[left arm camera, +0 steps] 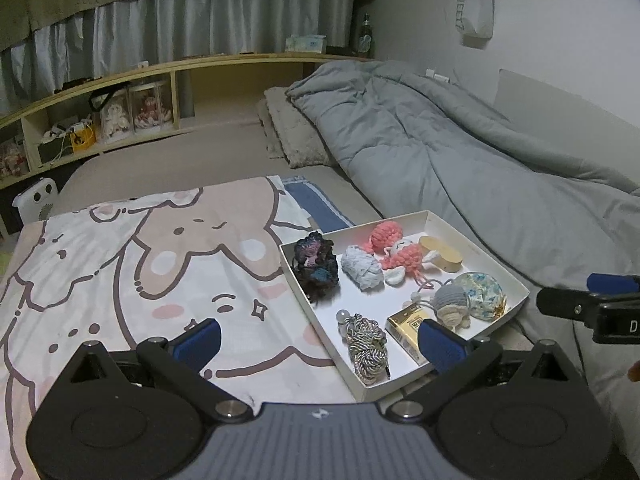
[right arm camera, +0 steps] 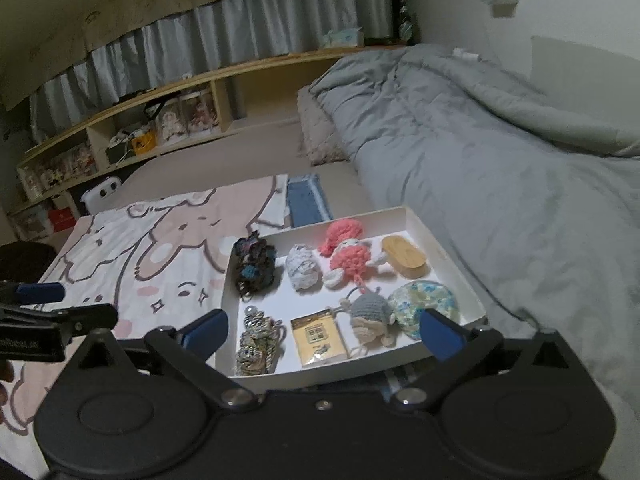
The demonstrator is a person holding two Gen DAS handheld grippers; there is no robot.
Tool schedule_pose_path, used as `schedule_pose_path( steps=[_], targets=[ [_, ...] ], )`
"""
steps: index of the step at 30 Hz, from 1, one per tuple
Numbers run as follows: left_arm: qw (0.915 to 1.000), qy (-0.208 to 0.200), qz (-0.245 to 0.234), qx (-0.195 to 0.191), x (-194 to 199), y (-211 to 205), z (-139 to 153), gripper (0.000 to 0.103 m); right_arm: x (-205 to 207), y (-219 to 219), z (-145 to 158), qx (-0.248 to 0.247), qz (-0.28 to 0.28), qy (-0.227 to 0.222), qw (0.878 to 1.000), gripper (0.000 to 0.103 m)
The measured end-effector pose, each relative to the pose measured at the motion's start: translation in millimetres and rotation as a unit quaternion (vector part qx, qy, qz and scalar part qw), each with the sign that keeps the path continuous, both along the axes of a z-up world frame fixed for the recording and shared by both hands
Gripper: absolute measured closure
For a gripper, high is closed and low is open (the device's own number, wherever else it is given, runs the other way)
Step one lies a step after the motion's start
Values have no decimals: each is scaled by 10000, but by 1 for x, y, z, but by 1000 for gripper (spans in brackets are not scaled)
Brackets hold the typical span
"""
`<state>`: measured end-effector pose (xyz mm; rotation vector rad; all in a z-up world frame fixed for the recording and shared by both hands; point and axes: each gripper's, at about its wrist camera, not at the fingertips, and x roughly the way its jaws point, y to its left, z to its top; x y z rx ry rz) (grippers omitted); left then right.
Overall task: Organize objects
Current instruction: 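Lift both open tools up and away from the tray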
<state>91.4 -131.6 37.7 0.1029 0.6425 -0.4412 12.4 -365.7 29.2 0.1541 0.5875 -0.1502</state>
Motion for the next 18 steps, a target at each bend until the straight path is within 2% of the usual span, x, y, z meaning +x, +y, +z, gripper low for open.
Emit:
schedule_pose_path(
  steps=[3, 8, 18],
  targets=[
    [10000, -33, -22, -17, -5, 7, -1, 0, -10, 7, -1, -96, -55, -34, 9999, 0],
    [9997, -119, -102, 177, -13, 10, -7, 0, -24, 14, -6, -158, -207, -70, 9996, 0],
    [9996, -236, -85, 102, -22, 21, -13, 0, -40, 26, -17, -302, -503, -210, 9981, 0]
  ],
)
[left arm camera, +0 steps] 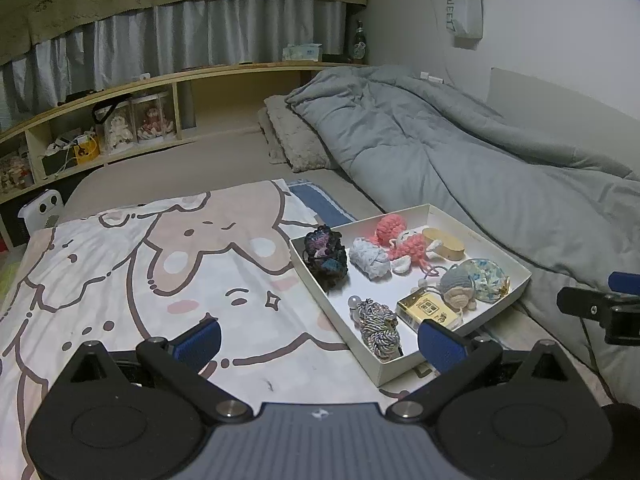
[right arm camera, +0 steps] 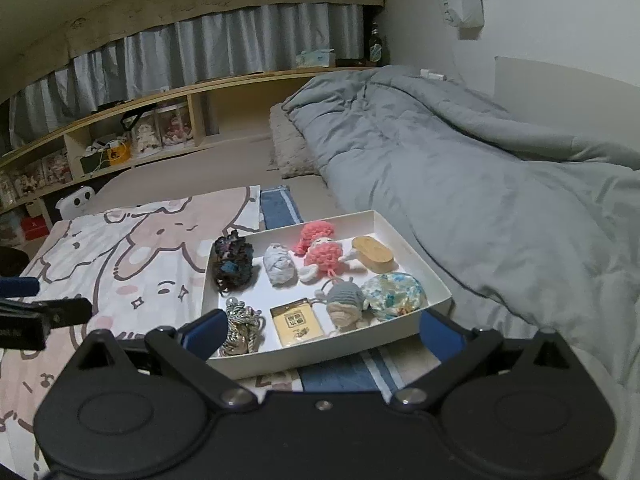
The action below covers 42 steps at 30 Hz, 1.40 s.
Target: Organize objects
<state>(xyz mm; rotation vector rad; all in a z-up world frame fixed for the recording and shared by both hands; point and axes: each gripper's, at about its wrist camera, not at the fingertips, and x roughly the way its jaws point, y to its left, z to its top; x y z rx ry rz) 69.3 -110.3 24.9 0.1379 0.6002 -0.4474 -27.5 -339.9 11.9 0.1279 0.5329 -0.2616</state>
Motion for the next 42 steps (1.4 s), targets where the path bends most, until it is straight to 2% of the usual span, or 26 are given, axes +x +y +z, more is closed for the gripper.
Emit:
schedule_pose_path(
  steps=[9, 15, 25, 42],
  targets=[
    [9998, 79, 153, 28, 5, 8, -11, 0, 1, 2, -12, 94, -62, 77, 9999, 0],
    [9998, 114, 161, 40, 5, 9, -14, 0, 2, 7, -11, -55, 4, 118, 9999, 0],
    [9997, 117, 219, -24, 4, 12, -13, 0, -2, 0, -12, 183, -60, 68, 9998, 0],
    [9997, 101, 200, -39, 3, 14, -10, 0, -3, 6, -10, 15, -58, 67, 10000, 0]
  ],
)
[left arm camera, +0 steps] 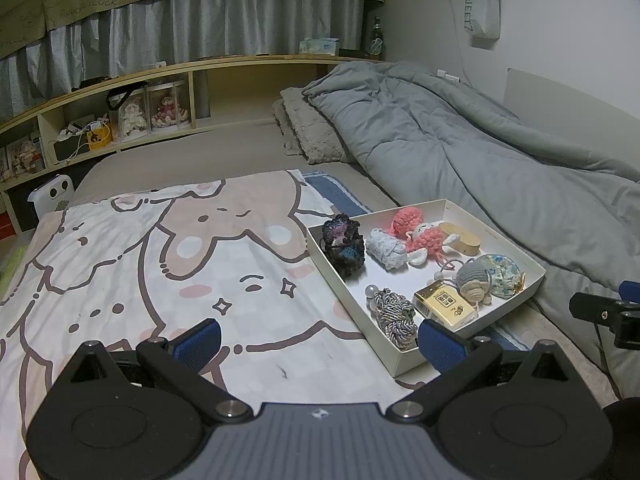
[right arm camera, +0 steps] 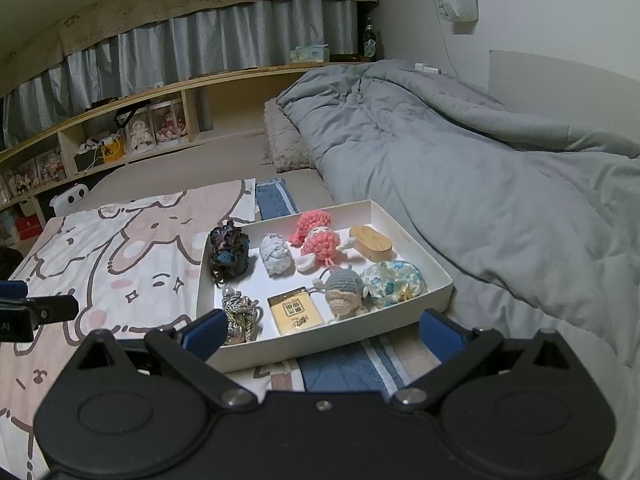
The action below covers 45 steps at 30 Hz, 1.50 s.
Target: Organize objects
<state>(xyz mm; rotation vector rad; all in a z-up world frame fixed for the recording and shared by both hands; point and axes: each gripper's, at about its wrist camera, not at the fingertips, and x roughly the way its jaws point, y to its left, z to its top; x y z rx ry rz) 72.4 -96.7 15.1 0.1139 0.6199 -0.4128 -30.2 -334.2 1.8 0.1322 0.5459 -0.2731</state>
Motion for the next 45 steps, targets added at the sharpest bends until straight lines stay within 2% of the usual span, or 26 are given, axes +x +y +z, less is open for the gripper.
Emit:
schedule_pose_path(
  steps=[45],
  targets=[
    [10000, 1, -26, -26, -2, -1, 1, 0, -1, 0, 2, -6, 0, -1, 10000, 0]
  ],
)
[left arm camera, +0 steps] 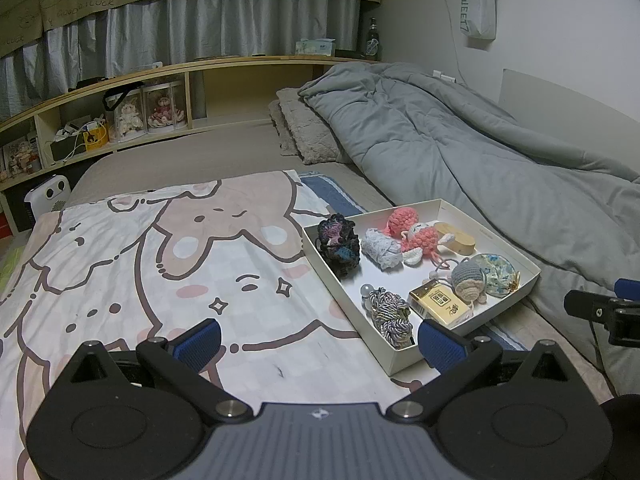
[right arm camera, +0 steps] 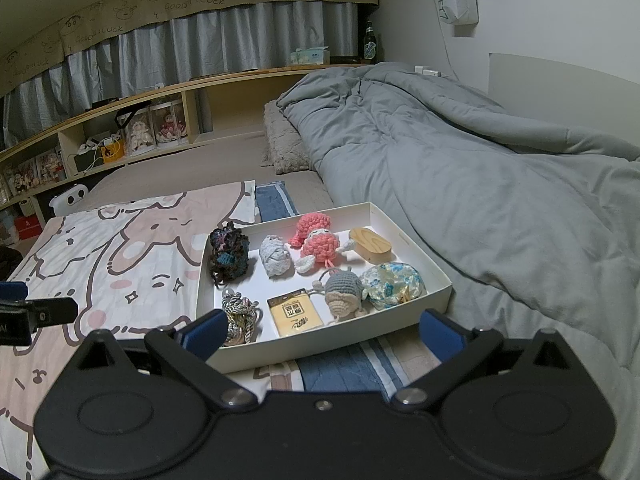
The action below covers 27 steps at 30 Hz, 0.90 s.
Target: Organize objects
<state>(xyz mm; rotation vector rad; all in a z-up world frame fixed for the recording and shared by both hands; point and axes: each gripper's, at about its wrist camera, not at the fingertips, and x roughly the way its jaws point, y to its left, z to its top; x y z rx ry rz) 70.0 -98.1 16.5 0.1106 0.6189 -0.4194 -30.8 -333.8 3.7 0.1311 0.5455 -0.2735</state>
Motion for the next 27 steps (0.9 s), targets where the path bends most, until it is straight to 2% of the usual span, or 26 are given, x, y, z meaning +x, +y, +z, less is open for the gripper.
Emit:
schedule_pose_path(
  steps=[27],
  targets=[
    [10000, 3, -13, 8, -2, -2, -1, 0, 0, 0, 0, 2, 4, 0, 10000, 0]
  ],
)
